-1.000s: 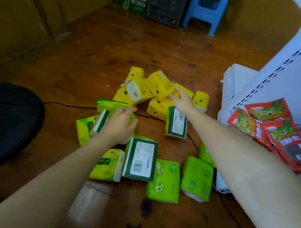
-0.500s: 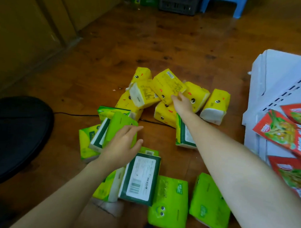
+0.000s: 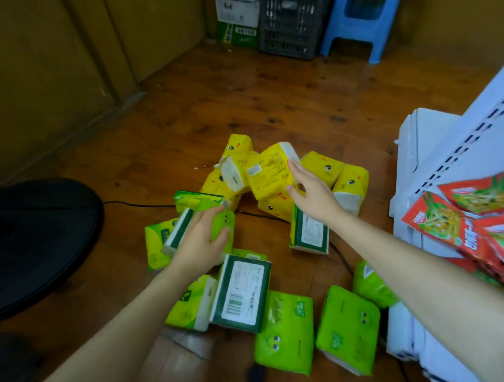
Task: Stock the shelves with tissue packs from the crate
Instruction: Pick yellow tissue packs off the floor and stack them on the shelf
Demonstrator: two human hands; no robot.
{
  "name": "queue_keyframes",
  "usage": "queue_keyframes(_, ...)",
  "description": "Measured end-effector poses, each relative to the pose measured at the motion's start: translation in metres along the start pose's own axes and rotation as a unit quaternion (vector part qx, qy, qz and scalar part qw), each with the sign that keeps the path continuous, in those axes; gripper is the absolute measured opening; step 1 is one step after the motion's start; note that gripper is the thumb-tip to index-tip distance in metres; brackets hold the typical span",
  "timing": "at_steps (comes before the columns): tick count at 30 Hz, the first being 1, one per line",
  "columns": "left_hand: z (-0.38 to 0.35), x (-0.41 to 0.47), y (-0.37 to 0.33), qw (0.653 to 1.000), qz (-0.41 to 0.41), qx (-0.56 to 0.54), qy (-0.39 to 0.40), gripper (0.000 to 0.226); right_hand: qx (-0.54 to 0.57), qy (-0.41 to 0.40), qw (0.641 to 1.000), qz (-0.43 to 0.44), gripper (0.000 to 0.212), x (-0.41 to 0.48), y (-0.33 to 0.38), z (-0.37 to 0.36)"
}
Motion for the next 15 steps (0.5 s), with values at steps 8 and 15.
queue_keyframes(8,0.047,0.009,0.011,0.997,0.007,-0.070,-0.026,0.085,-0.035,0.133,0.981,0.137,0.062,-0.059,0.070,-0.019)
queue_keyframes(15,0.063,-0.004,0.029,0.980,0.015,-0.196,0.043,0.070,0.024,0.167,0.974,0.150,0.059,-0.082,0.095,-0.038)
Point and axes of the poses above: each hand's wrist, its own x-axis towards the middle knuckle, its own z-axis out of the back of the hand, y = z × x, the point moved 2 cm from there along x, towards the middle knuckle, and after that the axes turned 10 degrees about -z, right-handed, at the moved point
